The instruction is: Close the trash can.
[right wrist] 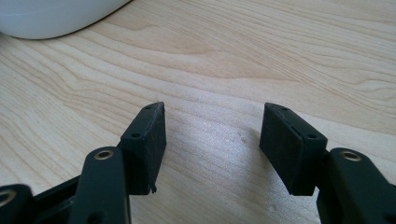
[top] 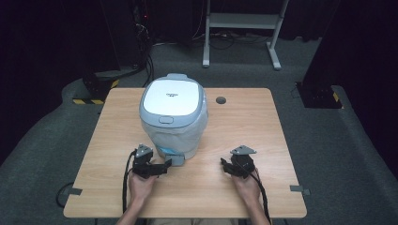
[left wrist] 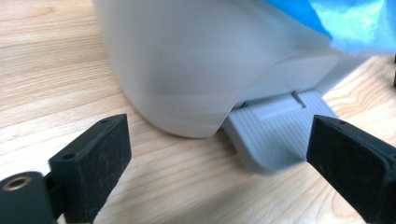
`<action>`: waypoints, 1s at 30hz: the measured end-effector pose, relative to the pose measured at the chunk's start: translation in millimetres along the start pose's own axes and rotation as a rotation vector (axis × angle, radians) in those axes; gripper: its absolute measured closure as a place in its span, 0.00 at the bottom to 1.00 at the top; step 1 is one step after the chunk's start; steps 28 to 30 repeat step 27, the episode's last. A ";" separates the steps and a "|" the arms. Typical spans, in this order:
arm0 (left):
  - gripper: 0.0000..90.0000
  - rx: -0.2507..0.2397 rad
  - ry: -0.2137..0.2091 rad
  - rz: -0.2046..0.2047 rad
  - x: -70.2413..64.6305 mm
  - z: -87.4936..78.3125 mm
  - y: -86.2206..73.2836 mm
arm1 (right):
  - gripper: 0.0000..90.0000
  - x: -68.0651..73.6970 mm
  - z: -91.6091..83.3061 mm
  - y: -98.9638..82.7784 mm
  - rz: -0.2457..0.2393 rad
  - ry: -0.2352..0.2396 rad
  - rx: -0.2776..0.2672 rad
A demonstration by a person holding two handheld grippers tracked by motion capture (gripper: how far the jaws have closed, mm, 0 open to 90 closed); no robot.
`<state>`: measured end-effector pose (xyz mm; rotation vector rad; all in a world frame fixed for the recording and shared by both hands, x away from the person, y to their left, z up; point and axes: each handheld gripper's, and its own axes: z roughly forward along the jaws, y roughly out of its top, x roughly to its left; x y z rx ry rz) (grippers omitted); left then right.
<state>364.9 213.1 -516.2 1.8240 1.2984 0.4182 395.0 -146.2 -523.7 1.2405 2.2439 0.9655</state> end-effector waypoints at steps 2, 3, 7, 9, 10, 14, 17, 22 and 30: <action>0.10 0.010 0.004 0.026 2.8 -3.9 -1.2 | 0.45 0.0 0.1 0.0 -0.001 -0.001 0.000; 0.11 0.008 0.009 0.029 3.8 -5.5 -2.0 | 0.45 0.0 0.0 0.0 -0.001 -0.001 0.001; 0.11 0.013 0.027 0.031 11.3 -11.9 -5.2 | 0.45 0.1 0.1 0.1 -0.001 -0.001 0.000; 0.12 0.020 0.043 0.027 14.5 -13.1 -6.9 | 0.45 0.0 0.1 0.1 -0.002 -0.001 0.000; 0.12 0.028 0.056 0.029 16.0 -13.1 -7.8 | 0.45 0.1 0.1 0.1 -0.001 -0.001 0.000; 0.15 0.072 0.122 0.045 21.9 -11.1 -12.1 | 0.45 0.0 0.1 0.1 -0.003 -0.001 0.000; 0.16 0.092 0.188 0.090 23.2 -8.7 -16.1 | 0.45 0.0 0.2 0.1 -0.005 0.000 -0.001; 0.14 0.093 0.190 0.089 23.7 -7.8 -15.5 | 0.45 0.0 0.2 0.1 -0.004 0.000 -0.001; 0.14 0.093 0.189 0.085 23.5 -7.8 -15.6 | 0.41 0.1 0.5 0.1 -0.005 0.000 0.002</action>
